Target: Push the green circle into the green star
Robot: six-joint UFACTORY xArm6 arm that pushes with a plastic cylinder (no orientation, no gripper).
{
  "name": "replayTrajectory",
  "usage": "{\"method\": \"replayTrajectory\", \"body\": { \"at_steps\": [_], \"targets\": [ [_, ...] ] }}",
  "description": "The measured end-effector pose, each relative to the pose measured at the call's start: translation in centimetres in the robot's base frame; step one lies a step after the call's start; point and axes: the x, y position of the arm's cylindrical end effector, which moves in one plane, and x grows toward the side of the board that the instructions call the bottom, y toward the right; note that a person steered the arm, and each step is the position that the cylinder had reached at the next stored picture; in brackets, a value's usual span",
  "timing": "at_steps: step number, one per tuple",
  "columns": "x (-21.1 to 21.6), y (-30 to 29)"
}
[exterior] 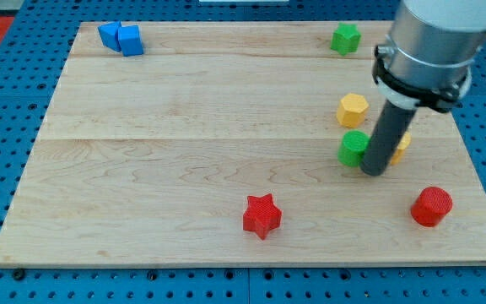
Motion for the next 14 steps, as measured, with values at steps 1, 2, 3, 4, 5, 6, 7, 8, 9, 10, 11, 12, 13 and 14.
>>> {"method": "replayTrajectory", "body": {
  "at_steps": [1, 2, 3, 4, 5, 6, 7, 8, 9, 10, 11, 12, 13, 14],
  "targets": [
    [-4.2, -2.0],
    [-8.5, -4.9],
    [-12.4, -8.1],
    [-12.4, -9.5],
    [-11.1, -11.4],
    [-13.7, -13.1],
    [-17.2, -9.0],
    [-18.7, -6.4],
    [-15.8, -9.3],
    [-15.2, -14.0],
    [-18.3, -13.6],
    [-19.7, -8.5],
    [-21.0, -4.1],
    [-21.5, -2.6]
  ]
}}
